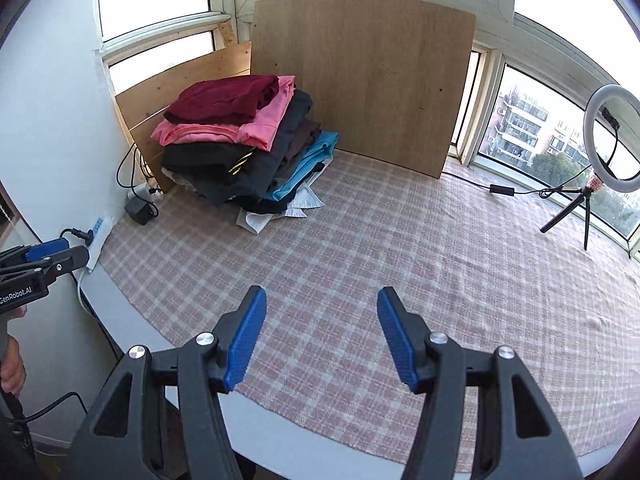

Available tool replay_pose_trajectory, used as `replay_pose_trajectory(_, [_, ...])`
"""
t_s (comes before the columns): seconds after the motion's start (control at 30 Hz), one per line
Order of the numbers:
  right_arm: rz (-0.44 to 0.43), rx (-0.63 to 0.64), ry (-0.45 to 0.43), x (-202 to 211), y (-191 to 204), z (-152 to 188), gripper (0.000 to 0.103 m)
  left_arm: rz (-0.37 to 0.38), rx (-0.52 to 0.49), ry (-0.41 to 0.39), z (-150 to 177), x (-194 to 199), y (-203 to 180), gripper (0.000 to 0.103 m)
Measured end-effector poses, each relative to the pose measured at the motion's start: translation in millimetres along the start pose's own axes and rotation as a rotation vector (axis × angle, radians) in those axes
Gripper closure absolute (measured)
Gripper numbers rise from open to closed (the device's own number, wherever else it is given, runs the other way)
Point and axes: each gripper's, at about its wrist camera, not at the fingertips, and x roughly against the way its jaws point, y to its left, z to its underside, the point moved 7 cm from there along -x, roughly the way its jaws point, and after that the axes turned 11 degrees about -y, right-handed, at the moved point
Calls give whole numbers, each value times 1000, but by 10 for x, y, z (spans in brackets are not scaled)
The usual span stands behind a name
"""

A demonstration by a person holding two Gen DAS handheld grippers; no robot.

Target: Fold clothes

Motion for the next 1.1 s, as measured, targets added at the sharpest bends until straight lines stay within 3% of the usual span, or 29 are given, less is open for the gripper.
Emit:
replay_pose_trajectory(0.17, [-15,18,-45,433,-94,166,46,-11,-37,-33,213,387,-298,44])
replay_pose_trajectory(0.37, [9,-1,-99,753,-227,209,44,8,-84,-114,127,752,-558,44])
replay_pose_trajectory(0.47, [19,-6,-112,837,-268,226,40,12,-85,-152,69,885,-617,35])
replay_pose_trajectory(0.87, [76,-50,-106,979,-457,375,40,29,-104,-157,136,956,-805,32])
replay_pose_trajectory(1.1, [93,-69,-99,1012,-567,437,40,11,-117,-203,147,1028,-827,29])
